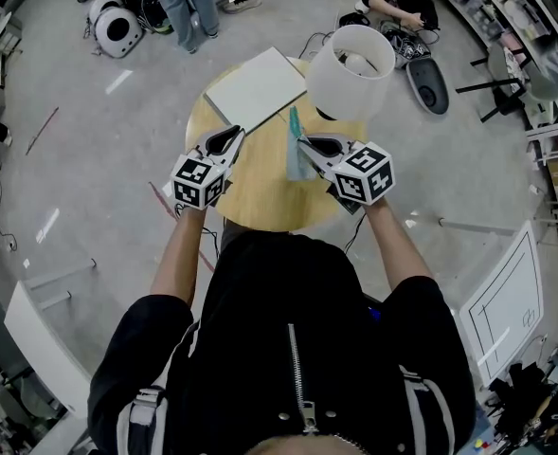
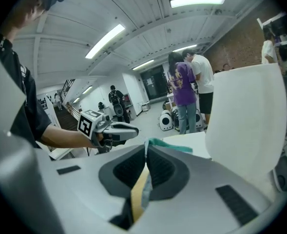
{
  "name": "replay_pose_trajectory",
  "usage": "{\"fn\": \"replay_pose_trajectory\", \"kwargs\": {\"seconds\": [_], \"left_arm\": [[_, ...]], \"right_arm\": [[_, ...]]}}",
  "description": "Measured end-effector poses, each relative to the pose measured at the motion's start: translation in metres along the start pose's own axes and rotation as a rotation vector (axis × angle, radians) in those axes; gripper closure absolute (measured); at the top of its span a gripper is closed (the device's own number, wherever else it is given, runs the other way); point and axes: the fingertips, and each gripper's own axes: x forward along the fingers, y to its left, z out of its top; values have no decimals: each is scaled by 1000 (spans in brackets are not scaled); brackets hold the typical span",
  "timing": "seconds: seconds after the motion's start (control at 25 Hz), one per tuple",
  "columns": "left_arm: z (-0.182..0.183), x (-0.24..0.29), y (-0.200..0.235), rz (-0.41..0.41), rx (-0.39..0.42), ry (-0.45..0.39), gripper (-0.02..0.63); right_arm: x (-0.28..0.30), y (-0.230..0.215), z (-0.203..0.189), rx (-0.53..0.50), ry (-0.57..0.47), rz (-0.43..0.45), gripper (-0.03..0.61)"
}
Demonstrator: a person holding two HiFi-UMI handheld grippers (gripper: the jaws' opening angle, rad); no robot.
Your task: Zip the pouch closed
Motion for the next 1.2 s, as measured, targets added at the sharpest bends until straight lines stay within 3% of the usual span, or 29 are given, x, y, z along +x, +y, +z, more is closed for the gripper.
{"fn": "replay_pose_trajectory", "kwargs": {"seconds": [0.08,0.36,0.64,1.2], "left_arm": [[7,-3,1,18,4,-14,612],[30,-9,-4,47,55,-73,614],[37,-15,-1,66,52,-89,614],[32,-19,-1,68,39,-89,614]], "right_arm": [[0,-4,1,7,-8,-24,565],[-5,-18,12,26,-67,-85,565],[-12,-20,29,-50,-148,-148,566],[-15,-17,28,-65,-156,-147,566]]}}
